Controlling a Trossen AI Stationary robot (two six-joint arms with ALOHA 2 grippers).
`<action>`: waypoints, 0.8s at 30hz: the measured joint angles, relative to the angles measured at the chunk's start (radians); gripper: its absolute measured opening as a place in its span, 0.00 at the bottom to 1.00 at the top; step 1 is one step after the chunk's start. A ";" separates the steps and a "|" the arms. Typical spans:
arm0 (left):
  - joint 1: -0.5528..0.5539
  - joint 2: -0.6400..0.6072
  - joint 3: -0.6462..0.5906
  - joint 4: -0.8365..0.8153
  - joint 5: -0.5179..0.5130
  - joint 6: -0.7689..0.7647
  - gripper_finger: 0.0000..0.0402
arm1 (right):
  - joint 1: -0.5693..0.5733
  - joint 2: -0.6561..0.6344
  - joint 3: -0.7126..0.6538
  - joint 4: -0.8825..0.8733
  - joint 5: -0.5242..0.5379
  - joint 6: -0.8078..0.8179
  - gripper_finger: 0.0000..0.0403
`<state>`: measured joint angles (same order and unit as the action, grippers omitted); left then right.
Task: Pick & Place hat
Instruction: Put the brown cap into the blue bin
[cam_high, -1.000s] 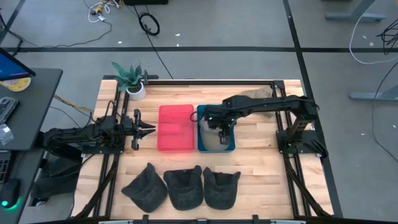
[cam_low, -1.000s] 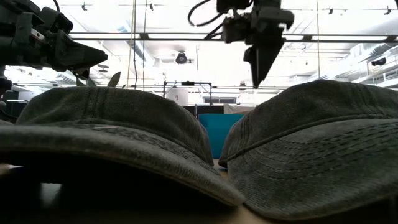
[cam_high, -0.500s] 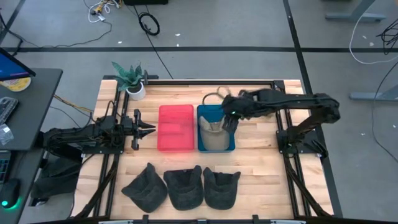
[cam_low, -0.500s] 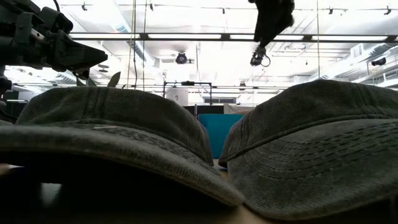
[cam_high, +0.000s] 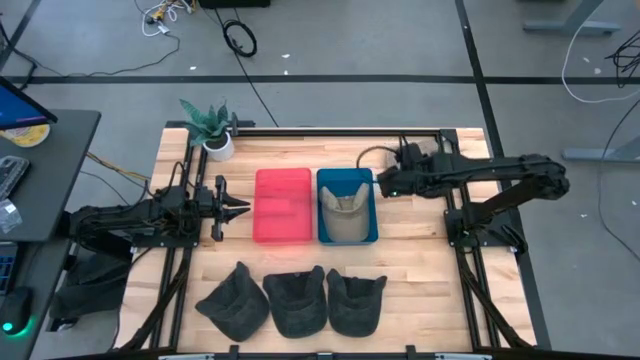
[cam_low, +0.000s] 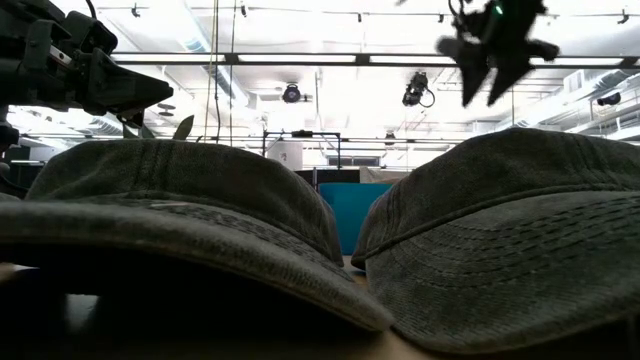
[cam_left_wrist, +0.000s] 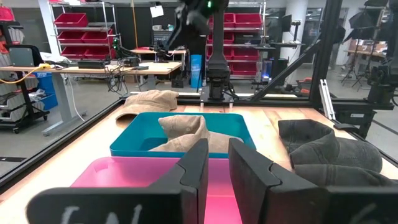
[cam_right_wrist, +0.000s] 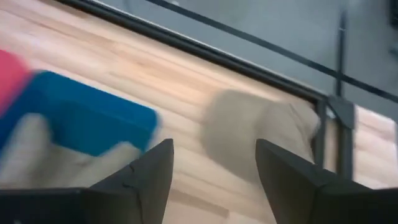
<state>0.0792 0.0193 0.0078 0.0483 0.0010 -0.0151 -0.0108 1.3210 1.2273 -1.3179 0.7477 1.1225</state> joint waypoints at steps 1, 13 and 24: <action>0.000 0.000 0.000 0.000 0.000 0.000 0.17 | -0.013 -0.016 -0.034 -0.002 0.006 0.023 0.57; 0.000 0.000 0.000 0.000 0.000 0.000 0.17 | -0.258 -0.197 -0.263 0.164 -0.028 -0.085 0.57; 0.000 0.000 0.000 0.000 0.000 0.000 0.17 | -0.367 -0.218 -0.450 0.440 -0.137 -0.425 0.57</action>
<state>0.0792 0.0193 0.0078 0.0483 0.0010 -0.0151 -0.3778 1.1025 0.7778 -0.8783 0.6110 0.6977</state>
